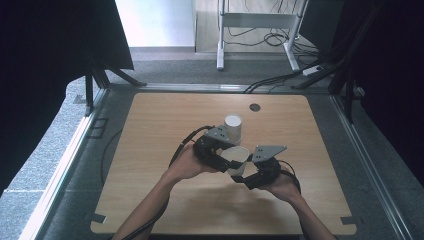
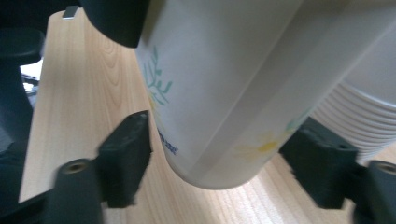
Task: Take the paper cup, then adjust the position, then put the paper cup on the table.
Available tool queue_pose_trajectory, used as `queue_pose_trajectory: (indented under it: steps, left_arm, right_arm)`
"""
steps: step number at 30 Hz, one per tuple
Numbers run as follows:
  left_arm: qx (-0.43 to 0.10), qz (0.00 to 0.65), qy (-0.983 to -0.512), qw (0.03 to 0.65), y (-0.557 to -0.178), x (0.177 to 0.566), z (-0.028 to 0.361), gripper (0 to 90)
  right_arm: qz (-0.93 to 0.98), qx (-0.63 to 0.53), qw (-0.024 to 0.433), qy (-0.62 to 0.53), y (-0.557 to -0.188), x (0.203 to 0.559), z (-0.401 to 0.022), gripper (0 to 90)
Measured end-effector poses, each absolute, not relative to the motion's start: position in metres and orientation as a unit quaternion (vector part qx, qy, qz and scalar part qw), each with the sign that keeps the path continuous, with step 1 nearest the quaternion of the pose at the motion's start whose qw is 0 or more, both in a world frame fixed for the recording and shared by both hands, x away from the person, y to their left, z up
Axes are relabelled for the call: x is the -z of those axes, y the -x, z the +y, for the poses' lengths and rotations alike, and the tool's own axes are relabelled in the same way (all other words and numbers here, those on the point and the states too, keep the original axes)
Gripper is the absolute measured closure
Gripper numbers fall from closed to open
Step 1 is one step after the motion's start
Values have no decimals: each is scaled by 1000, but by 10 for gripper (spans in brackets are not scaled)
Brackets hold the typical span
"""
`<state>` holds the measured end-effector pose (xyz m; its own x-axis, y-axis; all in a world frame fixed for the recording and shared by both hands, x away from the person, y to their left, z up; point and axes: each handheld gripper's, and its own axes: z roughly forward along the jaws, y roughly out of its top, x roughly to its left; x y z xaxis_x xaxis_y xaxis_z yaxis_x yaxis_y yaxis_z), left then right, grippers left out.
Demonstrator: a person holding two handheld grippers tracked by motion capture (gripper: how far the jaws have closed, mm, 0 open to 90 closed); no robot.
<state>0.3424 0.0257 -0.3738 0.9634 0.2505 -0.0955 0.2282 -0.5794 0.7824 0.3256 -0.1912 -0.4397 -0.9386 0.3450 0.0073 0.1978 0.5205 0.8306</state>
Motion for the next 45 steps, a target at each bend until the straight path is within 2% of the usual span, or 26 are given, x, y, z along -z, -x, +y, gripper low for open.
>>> queue_pose_trajectory:
  steps: [3, 6, 11, 27, 45]
  left_arm:
    - [-28, 136, -894, 425, -342, 373, 24, 344]
    - [-43, 138, -899, 414, -341, 374, 23, 343]
    - [-55, 141, -903, 403, -341, 375, 23, 339]
    - [-88, 167, -907, 377, -342, 380, 35, 339]
    - [-117, 228, -894, 367, -353, 393, 62, 340]
  right_arm:
    - [870, -457, 91, -164, -326, 439, -193, 132]
    - [868, -454, 99, -174, -326, 439, -195, 118]
    - [868, -447, 112, -185, -326, 438, -201, 45]
    - [870, -428, 130, -206, -321, 447, -221, 44]
    - [864, -419, 145, -238, -317, 453, -238, 17]
